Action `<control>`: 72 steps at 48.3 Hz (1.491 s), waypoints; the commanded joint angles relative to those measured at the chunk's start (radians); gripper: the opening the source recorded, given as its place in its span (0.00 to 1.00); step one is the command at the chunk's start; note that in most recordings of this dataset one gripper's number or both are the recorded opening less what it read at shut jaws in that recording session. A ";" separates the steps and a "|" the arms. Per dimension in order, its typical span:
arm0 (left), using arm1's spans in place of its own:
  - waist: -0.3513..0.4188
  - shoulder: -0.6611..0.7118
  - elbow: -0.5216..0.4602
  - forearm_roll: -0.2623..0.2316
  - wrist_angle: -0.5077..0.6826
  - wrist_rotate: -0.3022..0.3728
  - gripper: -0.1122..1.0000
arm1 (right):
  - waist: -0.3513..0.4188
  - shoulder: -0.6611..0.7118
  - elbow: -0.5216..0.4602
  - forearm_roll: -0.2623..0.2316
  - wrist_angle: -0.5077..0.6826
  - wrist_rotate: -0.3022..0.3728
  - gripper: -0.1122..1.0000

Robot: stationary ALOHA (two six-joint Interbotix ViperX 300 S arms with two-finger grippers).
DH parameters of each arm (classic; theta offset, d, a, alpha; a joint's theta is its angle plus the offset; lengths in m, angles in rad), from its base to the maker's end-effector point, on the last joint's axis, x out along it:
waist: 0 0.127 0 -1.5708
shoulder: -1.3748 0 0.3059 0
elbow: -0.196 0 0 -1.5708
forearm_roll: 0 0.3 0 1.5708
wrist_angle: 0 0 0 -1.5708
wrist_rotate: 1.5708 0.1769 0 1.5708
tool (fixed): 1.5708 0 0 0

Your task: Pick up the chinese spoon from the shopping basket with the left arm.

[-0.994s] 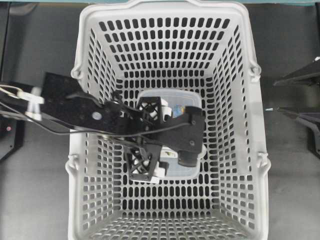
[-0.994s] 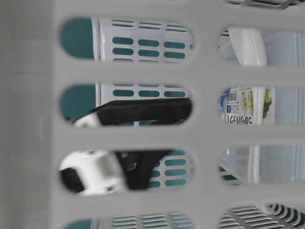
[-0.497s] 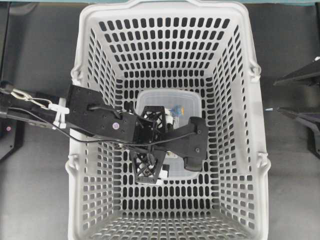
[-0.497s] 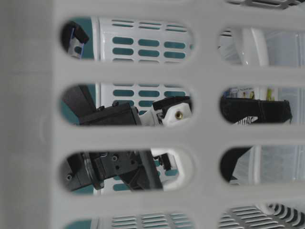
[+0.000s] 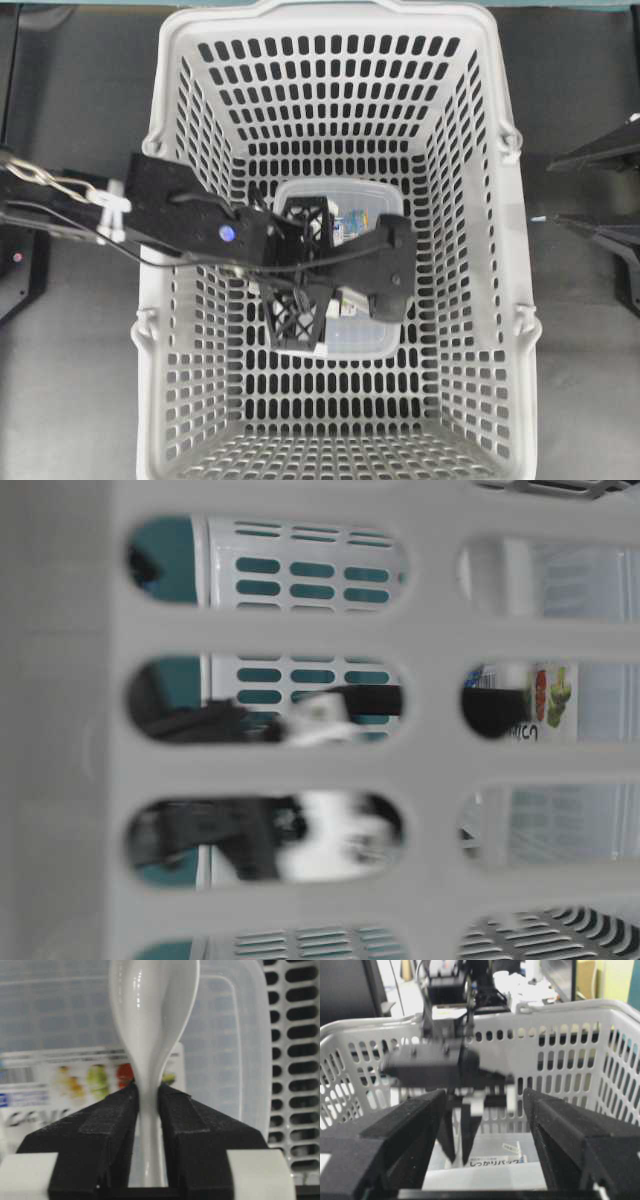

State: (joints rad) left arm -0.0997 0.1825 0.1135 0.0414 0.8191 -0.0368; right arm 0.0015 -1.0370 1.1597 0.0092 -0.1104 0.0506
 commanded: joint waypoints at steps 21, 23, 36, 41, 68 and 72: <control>-0.020 -0.075 -0.422 0.003 0.463 -0.008 0.22 | 0.000 0.006 -0.018 0.003 -0.005 0.003 0.65; -0.020 -0.071 -0.434 0.003 0.468 -0.008 0.22 | 0.000 0.006 -0.020 0.003 -0.005 0.003 0.65; -0.020 -0.064 -0.436 0.003 0.472 -0.008 0.22 | 0.000 0.006 -0.018 0.003 -0.005 0.003 0.65; -0.020 -0.064 -0.436 0.003 0.472 -0.009 0.22 | 0.000 0.006 -0.018 0.003 -0.005 0.003 0.65; -0.017 -0.060 -0.428 0.003 0.468 -0.054 0.22 | 0.000 0.006 -0.018 0.003 -0.008 0.003 0.65; -0.017 -0.058 -0.430 0.003 0.468 -0.055 0.22 | 0.000 0.006 -0.018 0.003 -0.008 0.003 0.65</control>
State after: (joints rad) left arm -0.1181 0.1381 -0.2991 0.0414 1.2916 -0.0905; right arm 0.0015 -1.0370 1.1597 0.0092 -0.1104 0.0522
